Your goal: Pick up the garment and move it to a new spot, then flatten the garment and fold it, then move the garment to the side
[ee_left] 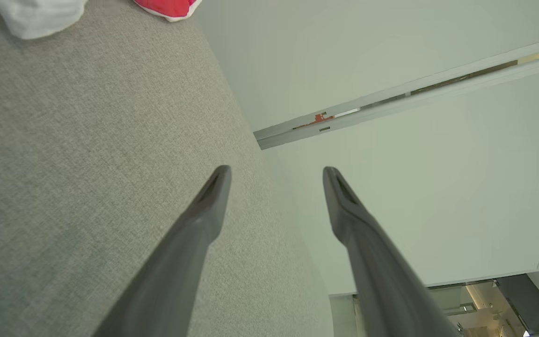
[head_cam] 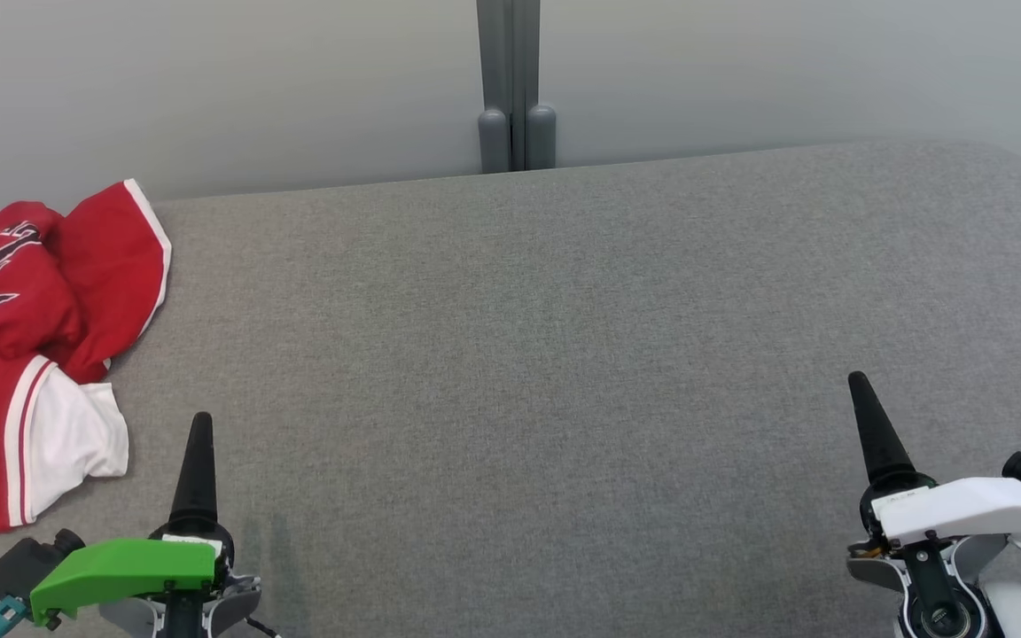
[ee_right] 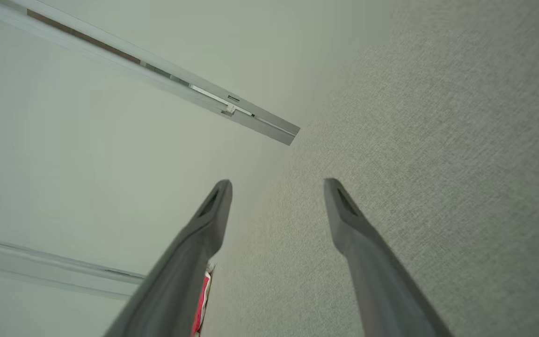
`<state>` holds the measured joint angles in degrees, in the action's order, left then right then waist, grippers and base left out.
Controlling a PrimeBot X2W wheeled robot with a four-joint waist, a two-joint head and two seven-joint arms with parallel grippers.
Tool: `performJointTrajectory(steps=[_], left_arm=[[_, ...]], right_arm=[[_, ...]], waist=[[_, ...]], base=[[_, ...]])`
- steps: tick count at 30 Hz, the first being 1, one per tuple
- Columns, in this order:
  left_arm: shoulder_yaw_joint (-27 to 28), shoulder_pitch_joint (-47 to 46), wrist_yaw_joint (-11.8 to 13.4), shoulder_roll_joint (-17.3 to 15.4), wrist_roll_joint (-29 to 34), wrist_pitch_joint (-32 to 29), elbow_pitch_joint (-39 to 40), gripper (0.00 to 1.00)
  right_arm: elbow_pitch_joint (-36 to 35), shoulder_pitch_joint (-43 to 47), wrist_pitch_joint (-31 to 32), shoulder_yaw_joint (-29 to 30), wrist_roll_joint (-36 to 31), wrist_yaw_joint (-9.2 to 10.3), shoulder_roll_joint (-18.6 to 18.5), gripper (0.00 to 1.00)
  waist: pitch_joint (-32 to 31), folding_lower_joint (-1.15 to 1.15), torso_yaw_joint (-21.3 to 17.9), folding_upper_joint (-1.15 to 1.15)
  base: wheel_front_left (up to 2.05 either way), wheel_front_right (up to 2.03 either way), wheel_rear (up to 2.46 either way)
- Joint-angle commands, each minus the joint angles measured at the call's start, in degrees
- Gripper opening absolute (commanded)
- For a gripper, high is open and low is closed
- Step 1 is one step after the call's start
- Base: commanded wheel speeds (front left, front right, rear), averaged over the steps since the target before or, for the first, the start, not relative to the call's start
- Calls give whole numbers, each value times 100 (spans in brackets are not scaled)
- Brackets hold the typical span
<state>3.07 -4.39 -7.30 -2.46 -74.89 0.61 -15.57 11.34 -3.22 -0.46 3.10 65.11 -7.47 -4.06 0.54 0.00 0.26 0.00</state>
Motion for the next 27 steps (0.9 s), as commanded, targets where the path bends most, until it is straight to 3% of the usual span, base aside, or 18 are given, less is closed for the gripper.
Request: performJointTrajectory(steps=[1,15,27], left_arm=[[-27,-31,-13,-37,265,59,91,100],[-181,85,-16,-42,1885,343,100,100],[-202,113,-19,-47,2952,562,70,100]], right_arm=[[-132,-26,-71,-34,-328,-2,-44,100],[-308,113,-359,-74,-1952,-2,-86,100],[-394,165,-576,-17,-2965,-2,-137,100]], waist=[[0,0,4,0],[-17,0,11,0],[-9,0,25,0]], base=[[0,0,0],[0,0,0],[0,0,0]])
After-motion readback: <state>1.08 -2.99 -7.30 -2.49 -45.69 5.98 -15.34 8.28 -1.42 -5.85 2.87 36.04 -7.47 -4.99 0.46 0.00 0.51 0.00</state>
